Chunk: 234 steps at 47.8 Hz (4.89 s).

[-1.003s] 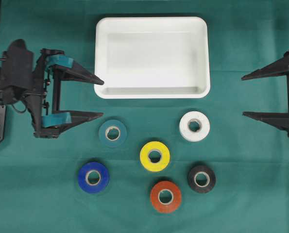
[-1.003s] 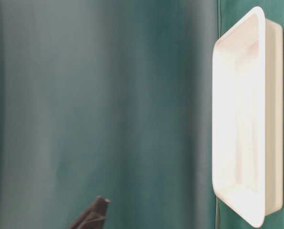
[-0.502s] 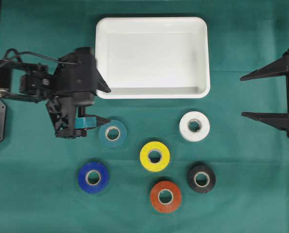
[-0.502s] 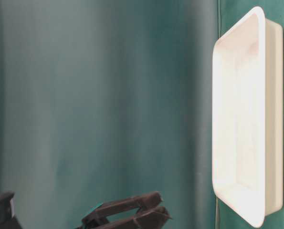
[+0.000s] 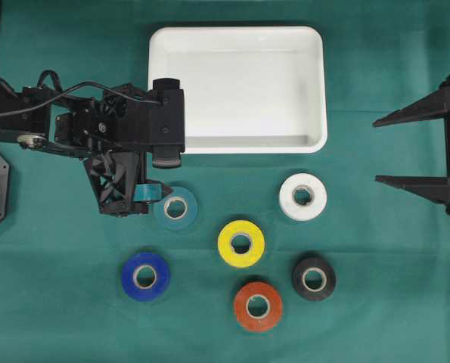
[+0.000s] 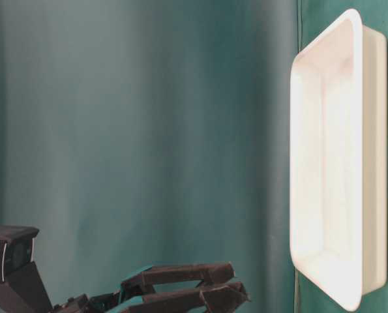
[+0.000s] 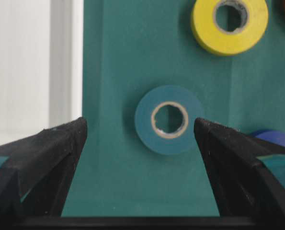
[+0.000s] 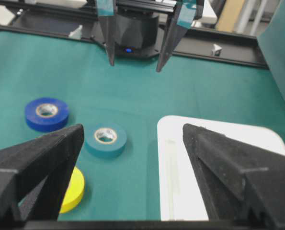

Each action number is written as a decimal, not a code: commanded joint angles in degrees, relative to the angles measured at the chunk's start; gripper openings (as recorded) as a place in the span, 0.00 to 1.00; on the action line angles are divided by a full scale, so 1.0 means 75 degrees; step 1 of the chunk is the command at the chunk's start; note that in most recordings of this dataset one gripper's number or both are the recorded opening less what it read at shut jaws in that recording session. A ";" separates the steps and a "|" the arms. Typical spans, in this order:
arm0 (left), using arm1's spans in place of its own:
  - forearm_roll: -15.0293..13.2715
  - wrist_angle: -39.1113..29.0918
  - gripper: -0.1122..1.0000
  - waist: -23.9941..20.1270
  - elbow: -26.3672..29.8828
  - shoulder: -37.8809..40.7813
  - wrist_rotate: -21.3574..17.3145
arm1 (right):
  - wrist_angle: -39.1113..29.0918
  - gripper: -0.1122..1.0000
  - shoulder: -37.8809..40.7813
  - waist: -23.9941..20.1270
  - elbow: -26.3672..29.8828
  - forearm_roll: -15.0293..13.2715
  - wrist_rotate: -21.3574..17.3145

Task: Pick up the tape from a random location and place it into the white case.
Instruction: 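Open the left gripper and move it over the teal tape roll, then lower the left gripper into the teal roll's hole and close it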

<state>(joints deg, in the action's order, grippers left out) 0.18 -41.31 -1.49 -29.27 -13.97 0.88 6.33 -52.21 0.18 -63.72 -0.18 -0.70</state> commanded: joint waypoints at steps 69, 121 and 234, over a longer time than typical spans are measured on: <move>0.0023 0.0270 0.98 -0.0023 -0.0129 0.0422 0.0023 | 0.0012 0.91 0.0129 0.0000 0.0211 -0.0012 0.0023; 0.0023 0.1816 0.98 0.0012 -0.0703 0.2402 0.0023 | -0.0059 0.91 0.0305 0.0012 0.0176 -0.0023 0.0035; 0.0023 -0.0691 0.29 0.0293 0.0316 0.0012 0.0023 | -0.0281 0.91 0.0305 0.0012 0.0234 -0.0012 0.0035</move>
<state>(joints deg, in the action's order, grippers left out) 0.18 -45.53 0.18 -29.44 -11.43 0.97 4.04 -50.10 0.18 -63.54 -0.26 -0.44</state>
